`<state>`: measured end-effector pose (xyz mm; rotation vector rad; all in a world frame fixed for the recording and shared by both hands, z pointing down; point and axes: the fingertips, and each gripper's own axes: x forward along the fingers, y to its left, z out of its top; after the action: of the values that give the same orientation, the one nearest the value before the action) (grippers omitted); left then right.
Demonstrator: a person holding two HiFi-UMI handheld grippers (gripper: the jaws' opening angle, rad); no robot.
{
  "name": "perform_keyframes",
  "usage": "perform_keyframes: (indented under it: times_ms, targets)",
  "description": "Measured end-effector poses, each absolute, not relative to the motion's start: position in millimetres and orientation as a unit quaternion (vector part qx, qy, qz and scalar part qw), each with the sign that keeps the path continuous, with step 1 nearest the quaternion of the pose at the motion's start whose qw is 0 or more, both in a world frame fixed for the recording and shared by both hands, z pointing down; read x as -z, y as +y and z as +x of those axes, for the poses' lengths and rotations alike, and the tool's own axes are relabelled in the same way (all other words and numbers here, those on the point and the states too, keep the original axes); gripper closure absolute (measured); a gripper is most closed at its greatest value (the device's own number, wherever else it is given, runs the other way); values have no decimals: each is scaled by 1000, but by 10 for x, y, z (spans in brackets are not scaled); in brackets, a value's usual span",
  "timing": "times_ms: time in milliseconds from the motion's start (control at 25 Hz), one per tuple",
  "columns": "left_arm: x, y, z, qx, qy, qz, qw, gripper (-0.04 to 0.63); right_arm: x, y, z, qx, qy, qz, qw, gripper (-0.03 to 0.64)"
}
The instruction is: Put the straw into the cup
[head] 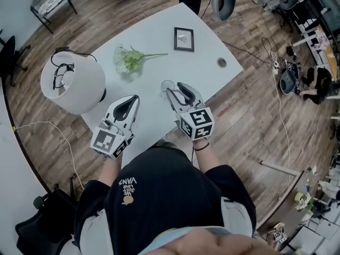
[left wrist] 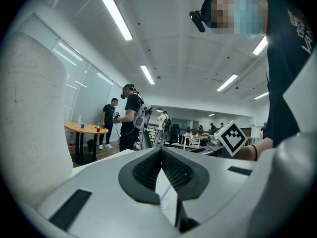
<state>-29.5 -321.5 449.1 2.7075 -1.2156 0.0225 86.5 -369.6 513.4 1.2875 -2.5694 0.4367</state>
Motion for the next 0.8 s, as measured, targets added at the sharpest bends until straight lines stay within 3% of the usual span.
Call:
perform_keyframes:
  times_ms: [800]
  targets:
    - [-4328,-3090,-182,5,-395,916,68,584,-4383,-3426,975,-61,-888,451,68,454]
